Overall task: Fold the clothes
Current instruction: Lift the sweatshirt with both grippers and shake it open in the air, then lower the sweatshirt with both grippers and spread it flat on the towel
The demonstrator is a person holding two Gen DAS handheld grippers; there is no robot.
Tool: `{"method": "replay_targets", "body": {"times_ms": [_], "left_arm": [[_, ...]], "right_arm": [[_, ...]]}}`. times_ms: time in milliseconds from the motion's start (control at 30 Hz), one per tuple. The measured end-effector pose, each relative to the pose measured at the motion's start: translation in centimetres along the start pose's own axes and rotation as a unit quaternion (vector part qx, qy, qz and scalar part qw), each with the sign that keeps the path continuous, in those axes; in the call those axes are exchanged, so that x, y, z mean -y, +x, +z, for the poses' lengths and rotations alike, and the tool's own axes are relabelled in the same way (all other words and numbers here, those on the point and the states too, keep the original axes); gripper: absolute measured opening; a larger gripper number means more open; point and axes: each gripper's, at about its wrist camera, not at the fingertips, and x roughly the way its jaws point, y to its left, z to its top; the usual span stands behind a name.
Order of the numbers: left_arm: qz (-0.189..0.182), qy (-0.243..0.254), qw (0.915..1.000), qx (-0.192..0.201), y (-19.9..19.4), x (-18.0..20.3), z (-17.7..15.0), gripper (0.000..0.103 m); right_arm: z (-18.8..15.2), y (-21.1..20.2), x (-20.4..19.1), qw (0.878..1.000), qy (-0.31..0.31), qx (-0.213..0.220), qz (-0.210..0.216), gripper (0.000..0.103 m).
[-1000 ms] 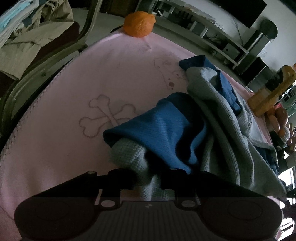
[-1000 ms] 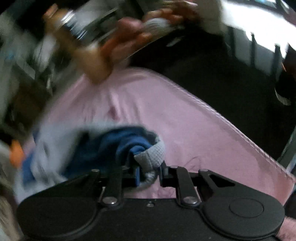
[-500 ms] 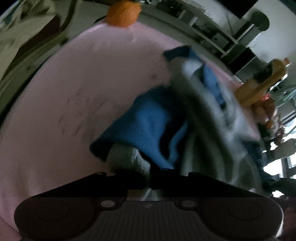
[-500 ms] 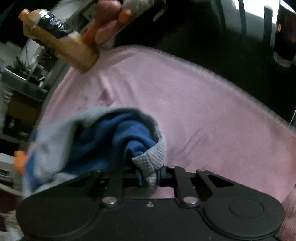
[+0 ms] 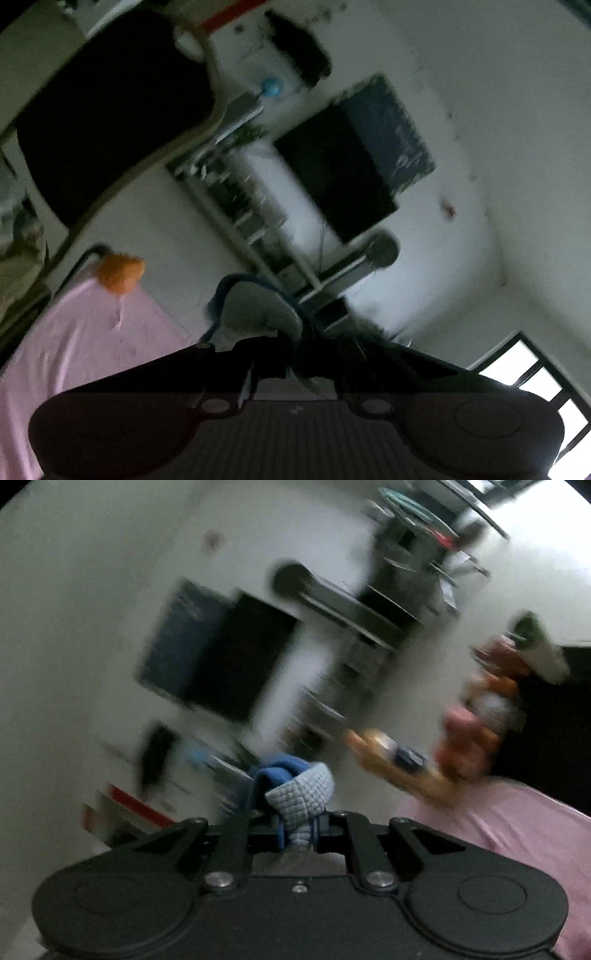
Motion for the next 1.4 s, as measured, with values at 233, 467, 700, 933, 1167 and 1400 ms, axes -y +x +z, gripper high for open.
{"method": "replay_targets", "body": {"times_ms": [233,467,700,933,1167,1400], "left_arm": [[-0.054,0.038,0.9941,0.085,-9.4,5.3,1.0,0.003],[0.109,0.081,0.9906,-0.010,-0.4,3.6,0.4,0.004],[0.146,0.020,0.9855,-0.084,8.6,1.0,2.5,0.003],[0.139,0.107,0.9844,0.003,9.7,2.4,2.4,0.004],[0.243,0.094,0.9597,-0.104,13.2,-11.1,-9.9,0.005],[0.391,0.079,0.8894,-0.222,13.9,-25.8,-21.8,0.006]], "right_arm": [[-1.2,-11.6,-7.8,0.987,-0.076,0.077,0.119,0.011],[-1.3,-13.8,-8.7,0.982,-0.092,0.099,0.130,0.011],[-0.1,0.3,-10.8,0.986,-0.156,0.006,-0.066,0.011],[1.0,3.6,-14.1,0.977,-0.187,0.096,-0.031,0.011],[-2.7,8.8,-0.8,0.974,-0.176,-0.010,-0.140,0.012],[-12.0,13.7,15.5,0.929,-0.183,-0.149,-0.285,0.012]]}}
